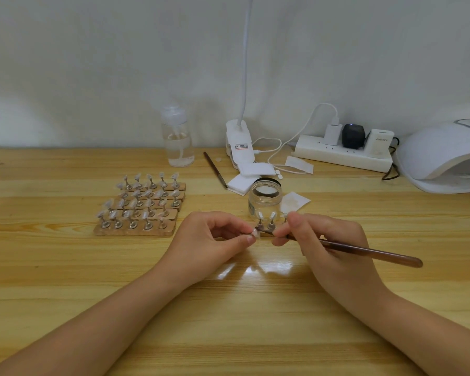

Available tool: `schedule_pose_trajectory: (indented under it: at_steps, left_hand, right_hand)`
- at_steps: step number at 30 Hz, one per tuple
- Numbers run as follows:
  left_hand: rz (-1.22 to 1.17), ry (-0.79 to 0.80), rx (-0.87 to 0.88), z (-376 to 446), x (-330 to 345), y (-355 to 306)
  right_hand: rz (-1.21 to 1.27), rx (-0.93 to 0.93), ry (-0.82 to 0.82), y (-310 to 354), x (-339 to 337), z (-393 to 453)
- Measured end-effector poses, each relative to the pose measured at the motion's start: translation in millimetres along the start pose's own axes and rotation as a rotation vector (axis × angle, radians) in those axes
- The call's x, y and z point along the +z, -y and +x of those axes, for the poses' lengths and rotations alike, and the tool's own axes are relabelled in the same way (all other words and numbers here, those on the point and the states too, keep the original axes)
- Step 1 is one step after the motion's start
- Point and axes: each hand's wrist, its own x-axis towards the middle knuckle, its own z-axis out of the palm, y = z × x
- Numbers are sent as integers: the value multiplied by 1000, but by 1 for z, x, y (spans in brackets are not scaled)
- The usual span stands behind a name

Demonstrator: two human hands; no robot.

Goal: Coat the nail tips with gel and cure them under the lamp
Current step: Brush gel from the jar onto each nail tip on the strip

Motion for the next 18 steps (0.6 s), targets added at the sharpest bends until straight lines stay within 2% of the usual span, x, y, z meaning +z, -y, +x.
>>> schedule_pose_trajectory:
  at_steps: [8, 14, 18]
  left_hand:
    - [-28, 13, -11, 0, 0, 0]
    - [-76, 27, 2, -1, -1, -3]
    - [-56, 55, 60, -2, -1, -5]
  right_hand:
    - [-5, -33, 35, 1, -1, -1]
    - [43, -27, -59, 0, -3, 0]
    - [-3, -8, -59, -1, -4, 2]
